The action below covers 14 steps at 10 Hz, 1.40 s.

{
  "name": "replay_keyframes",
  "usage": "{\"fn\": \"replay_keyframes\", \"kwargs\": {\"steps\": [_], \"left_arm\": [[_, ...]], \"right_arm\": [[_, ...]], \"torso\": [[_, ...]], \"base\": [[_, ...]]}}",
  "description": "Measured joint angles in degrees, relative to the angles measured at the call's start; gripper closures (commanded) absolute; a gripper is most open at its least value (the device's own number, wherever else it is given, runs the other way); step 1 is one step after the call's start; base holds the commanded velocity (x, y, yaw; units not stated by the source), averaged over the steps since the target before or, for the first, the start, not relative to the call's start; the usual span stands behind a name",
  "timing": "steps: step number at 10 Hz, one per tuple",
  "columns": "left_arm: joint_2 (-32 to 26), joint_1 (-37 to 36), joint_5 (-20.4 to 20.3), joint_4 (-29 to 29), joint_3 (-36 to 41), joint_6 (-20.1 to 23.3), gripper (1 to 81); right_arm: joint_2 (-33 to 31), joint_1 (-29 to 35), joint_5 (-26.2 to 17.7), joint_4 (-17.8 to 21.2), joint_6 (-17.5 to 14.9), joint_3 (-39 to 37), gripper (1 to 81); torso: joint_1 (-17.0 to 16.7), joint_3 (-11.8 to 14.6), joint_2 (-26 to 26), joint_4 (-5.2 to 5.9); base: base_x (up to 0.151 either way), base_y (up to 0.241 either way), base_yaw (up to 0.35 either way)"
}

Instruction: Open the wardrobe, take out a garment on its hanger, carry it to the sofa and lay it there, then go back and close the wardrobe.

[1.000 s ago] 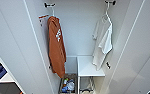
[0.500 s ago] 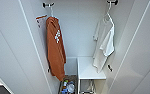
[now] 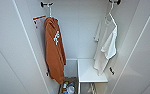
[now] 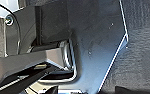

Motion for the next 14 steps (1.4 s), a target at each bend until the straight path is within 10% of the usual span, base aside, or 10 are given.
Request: {"fn": "replay_keyframes", "kwargs": {"steps": [14], "left_arm": [[0.3,0.0,0.0,0.0,0.0,0.0,1.0]], "right_arm": [[-0.1,0.0,0.0,0.0,0.1,0.0,1.0]], "torso": [[0.0,0.0,0.0,0.0]], "base": [[0.092,0.0,0.0]]}}
